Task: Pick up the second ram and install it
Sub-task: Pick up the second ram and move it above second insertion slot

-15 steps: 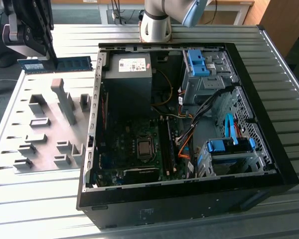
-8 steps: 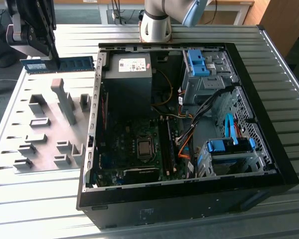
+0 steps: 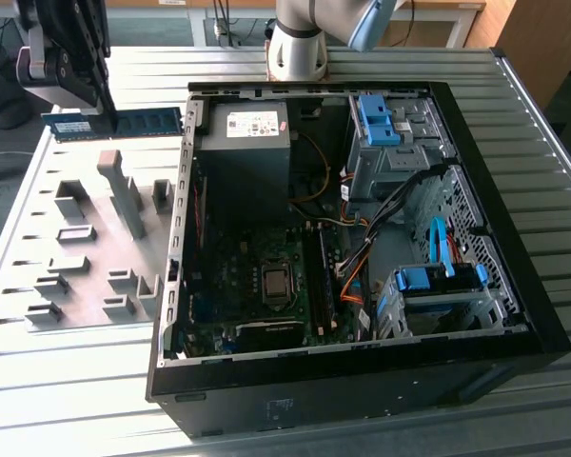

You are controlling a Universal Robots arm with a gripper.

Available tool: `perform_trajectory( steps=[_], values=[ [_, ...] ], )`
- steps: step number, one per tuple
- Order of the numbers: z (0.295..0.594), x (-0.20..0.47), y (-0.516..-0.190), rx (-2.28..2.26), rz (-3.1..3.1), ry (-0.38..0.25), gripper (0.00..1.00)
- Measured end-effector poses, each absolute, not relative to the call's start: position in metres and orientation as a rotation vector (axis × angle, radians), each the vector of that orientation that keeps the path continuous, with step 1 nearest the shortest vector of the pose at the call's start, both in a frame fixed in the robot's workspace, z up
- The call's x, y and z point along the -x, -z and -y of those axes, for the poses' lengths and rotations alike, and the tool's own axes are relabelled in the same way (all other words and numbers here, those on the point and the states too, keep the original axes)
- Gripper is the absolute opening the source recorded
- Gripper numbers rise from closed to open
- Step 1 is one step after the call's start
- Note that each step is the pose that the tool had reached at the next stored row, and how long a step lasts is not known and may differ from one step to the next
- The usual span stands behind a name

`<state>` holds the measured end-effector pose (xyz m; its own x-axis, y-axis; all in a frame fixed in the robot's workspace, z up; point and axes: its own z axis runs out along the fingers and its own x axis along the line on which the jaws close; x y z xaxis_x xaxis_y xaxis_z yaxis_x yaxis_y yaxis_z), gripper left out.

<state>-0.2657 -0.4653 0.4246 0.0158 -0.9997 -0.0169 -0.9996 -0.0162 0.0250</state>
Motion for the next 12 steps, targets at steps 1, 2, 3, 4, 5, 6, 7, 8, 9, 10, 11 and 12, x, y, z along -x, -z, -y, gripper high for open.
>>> perform_trajectory(
  steps=[1, 2, 3, 4, 5, 6, 7, 8, 9, 10, 11, 12],
  values=[
    [0.4653, 0.2654, -0.4246, -2.235, 2.199, 0.046, 0.14],
    [0.4653, 0.265, -0.4246, -2.235, 2.199, 0.046, 0.14],
    [0.4653, 0.2646, -0.4246, -2.235, 2.199, 0.046, 0.14],
    [0.4653, 0.2643, -0.4246, -2.235, 2.199, 0.046, 0.14],
    [0.4653, 0.2639, -0.4246, -2.235, 2.199, 0.046, 0.14],
    [0.4653, 0.2636, -0.4245, -2.235, 2.199, 0.046, 0.14],
    [0.4653, 0.2633, -0.4246, -2.235, 2.199, 0.046, 0.14],
    [0.4653, 0.2629, -0.4246, -2.235, 2.199, 0.046, 0.14],
    [0.4653, 0.2624, -0.4246, -2.235, 2.199, 0.046, 0.14],
    [0.4653, 0.2619, -0.4246, -2.235, 2.199, 0.046, 0.14],
    [0.4653, 0.2613, -0.4246, -2.235, 2.199, 0.046, 0.14],
    [0.4653, 0.2607, -0.4246, -2.235, 2.199, 0.046, 0.14]
  ],
)
